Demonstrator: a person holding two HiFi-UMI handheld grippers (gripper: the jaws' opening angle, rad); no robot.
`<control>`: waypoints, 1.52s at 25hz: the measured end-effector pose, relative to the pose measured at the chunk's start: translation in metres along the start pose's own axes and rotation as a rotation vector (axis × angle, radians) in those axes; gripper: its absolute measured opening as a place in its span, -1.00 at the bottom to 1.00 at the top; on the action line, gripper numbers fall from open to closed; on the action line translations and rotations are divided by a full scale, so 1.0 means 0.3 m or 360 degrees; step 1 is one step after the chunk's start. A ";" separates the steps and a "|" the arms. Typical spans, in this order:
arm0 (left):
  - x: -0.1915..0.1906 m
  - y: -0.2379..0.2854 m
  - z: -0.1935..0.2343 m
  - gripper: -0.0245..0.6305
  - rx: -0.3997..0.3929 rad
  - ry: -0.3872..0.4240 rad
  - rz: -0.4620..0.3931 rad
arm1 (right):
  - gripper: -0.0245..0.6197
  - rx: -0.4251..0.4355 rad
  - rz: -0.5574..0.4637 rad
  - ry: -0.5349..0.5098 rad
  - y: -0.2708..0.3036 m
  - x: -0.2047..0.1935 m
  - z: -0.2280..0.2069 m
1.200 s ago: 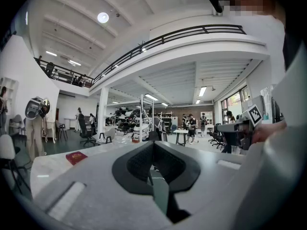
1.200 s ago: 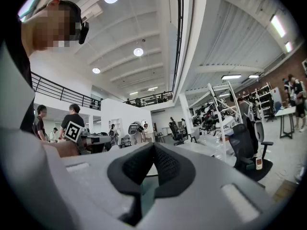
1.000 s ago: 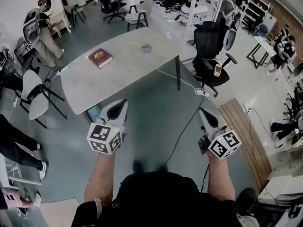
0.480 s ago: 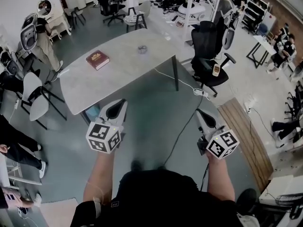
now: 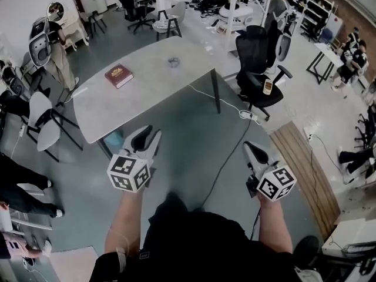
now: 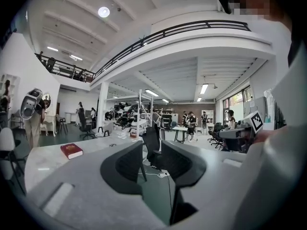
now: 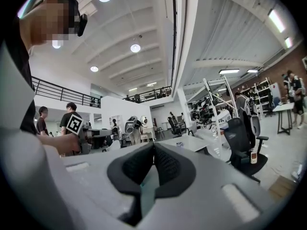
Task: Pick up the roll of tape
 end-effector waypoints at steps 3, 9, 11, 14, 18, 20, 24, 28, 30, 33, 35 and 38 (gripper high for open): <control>-0.011 0.032 0.026 -0.55 -0.0009 -0.0009 0.0003 | -0.91 -0.0021 0.0004 0.0002 0.019 -0.007 -0.026; 0.016 0.128 0.149 -0.50 -0.0036 0.0001 0.0004 | -0.91 -0.0070 -0.0003 0.0030 0.138 0.016 -0.081; 0.020 0.178 0.218 -0.50 -0.0037 0.0000 -0.0001 | -0.91 -0.0073 0.0013 0.0035 0.211 0.016 -0.098; 0.023 0.258 0.332 -0.49 -0.0043 -0.0015 0.0000 | -0.91 -0.0083 0.0032 0.0042 0.331 0.025 -0.123; 0.045 0.363 0.491 -0.48 -0.0065 -0.0019 -0.0002 | -0.91 -0.0090 0.0046 0.0033 0.502 0.056 -0.141; 0.057 0.414 0.567 -0.48 -0.0081 -0.0021 -0.0005 | -0.91 -0.0096 0.0058 0.0038 0.587 0.066 -0.149; 0.062 0.511 0.702 -0.46 -0.0117 -0.0019 0.0013 | -0.91 -0.0099 0.0103 0.0041 0.755 0.082 -0.159; 0.046 0.571 0.840 -0.44 -0.0133 -0.0027 0.0032 | -0.91 -0.0066 0.0153 0.0064 0.928 0.087 -0.152; 0.032 0.578 0.916 -0.44 -0.0135 -0.0044 0.0045 | -0.91 -0.0053 0.0185 0.0061 1.016 0.090 -0.135; 0.010 0.570 1.025 -0.44 -0.0143 -0.0070 0.0075 | -0.91 -0.0036 0.0208 0.0057 1.134 0.096 -0.102; -0.005 0.562 1.085 -0.44 -0.0144 -0.0077 0.0089 | -0.91 -0.0024 0.0209 0.0059 1.192 0.099 -0.076; -0.021 0.562 1.149 -0.44 -0.0131 -0.0095 0.0085 | -0.91 -0.0003 0.0226 0.0073 1.254 0.089 -0.046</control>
Point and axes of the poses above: the fingertips, and each gripper's own axes: y forward along the fingers, z to its left, x out of its top, the point moved 6 cm from there along -y, backward along the fingers, and after that the axes turned 12 degrees about -x, right-handed, at the moved point
